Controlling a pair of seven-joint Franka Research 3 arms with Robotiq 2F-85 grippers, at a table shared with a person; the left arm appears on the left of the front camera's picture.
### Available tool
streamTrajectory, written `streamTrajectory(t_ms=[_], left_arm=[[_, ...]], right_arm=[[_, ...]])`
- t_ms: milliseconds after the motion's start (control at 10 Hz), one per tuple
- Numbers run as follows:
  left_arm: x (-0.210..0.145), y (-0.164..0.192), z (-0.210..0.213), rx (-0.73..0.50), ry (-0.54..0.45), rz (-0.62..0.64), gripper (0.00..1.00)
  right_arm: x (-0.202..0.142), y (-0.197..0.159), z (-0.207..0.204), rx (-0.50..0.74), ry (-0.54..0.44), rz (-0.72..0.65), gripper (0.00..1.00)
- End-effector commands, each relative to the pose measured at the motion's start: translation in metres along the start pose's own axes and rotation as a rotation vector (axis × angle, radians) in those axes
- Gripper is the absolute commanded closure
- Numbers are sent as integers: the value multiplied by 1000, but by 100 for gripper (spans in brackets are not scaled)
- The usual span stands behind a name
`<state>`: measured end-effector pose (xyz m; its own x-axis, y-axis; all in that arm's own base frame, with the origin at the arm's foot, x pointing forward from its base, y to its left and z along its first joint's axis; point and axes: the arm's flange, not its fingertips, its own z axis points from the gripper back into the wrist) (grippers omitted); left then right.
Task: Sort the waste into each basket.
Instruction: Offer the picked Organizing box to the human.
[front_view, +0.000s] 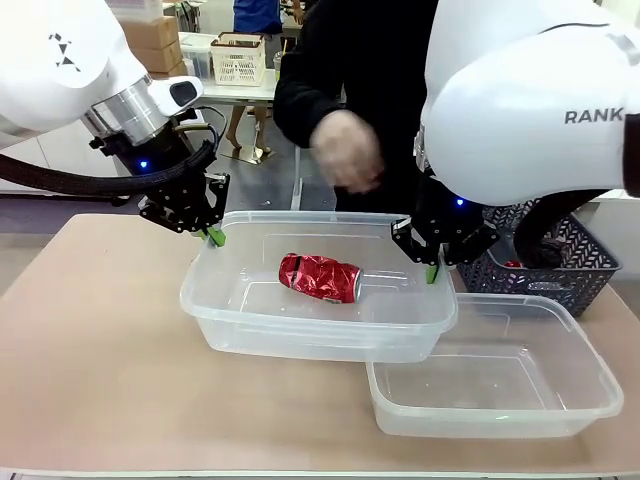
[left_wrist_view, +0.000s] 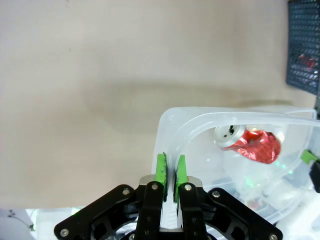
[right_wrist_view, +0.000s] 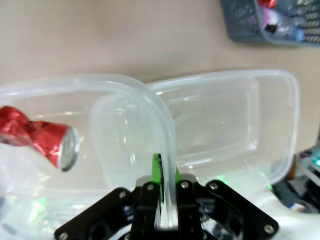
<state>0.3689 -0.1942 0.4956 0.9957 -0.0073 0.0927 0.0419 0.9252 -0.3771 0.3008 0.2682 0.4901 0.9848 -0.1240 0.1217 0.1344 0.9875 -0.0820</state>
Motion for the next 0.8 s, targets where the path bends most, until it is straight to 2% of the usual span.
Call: streamTrajectory(t_ms=[0, 700], left_arm=[[-1, -1, 6, -31, -22, 29, 92], [-1, -1, 6, -31, -22, 29, 92]], right_arm=[[2, 0, -1, -15, -5, 15, 96], [2, 0, -1, -15, -5, 15, 96]])
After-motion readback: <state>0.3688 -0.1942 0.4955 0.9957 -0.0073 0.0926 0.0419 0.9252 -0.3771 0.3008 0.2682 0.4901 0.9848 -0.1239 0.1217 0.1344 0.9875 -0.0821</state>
